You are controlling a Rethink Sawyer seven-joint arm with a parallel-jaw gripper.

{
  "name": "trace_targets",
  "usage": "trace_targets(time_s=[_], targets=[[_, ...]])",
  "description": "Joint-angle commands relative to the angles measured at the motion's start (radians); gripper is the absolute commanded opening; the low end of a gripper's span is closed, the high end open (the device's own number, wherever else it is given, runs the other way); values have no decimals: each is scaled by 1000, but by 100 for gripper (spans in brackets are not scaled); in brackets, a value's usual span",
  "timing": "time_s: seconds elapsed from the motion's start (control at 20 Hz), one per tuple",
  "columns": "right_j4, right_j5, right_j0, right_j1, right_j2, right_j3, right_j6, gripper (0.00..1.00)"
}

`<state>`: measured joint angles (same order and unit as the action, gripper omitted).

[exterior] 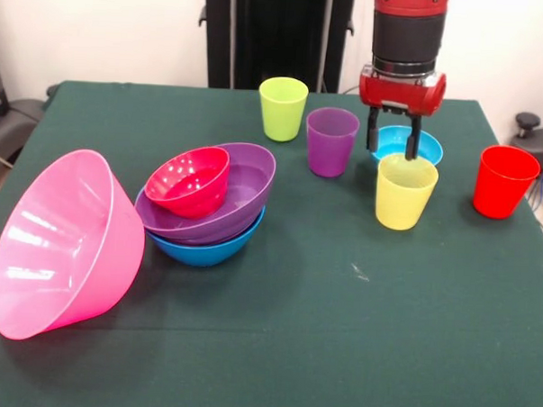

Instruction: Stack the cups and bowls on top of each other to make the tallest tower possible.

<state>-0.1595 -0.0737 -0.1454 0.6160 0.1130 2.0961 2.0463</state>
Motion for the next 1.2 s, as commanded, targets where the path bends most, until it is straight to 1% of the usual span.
trace_targets(time_s=[0.05,0.3,0.65,0.75,0.85,0.9,0.95,1.2], targets=[[-1,-82,19,-103,21,-37,178,100],[-10,-98,26,-134,12,-51,177,100],[-16,-147,29,-202,9,-84,174,100],[-19,-156,29,-214,10,-91,174,100],[-18,-147,14,-213,24,-89,175,100],[-24,-147,21,-213,17,-92,174,100],[-20,-136,13,-209,28,-92,169,0],[-20,-80,-12,-180,61,-72,163,0]])
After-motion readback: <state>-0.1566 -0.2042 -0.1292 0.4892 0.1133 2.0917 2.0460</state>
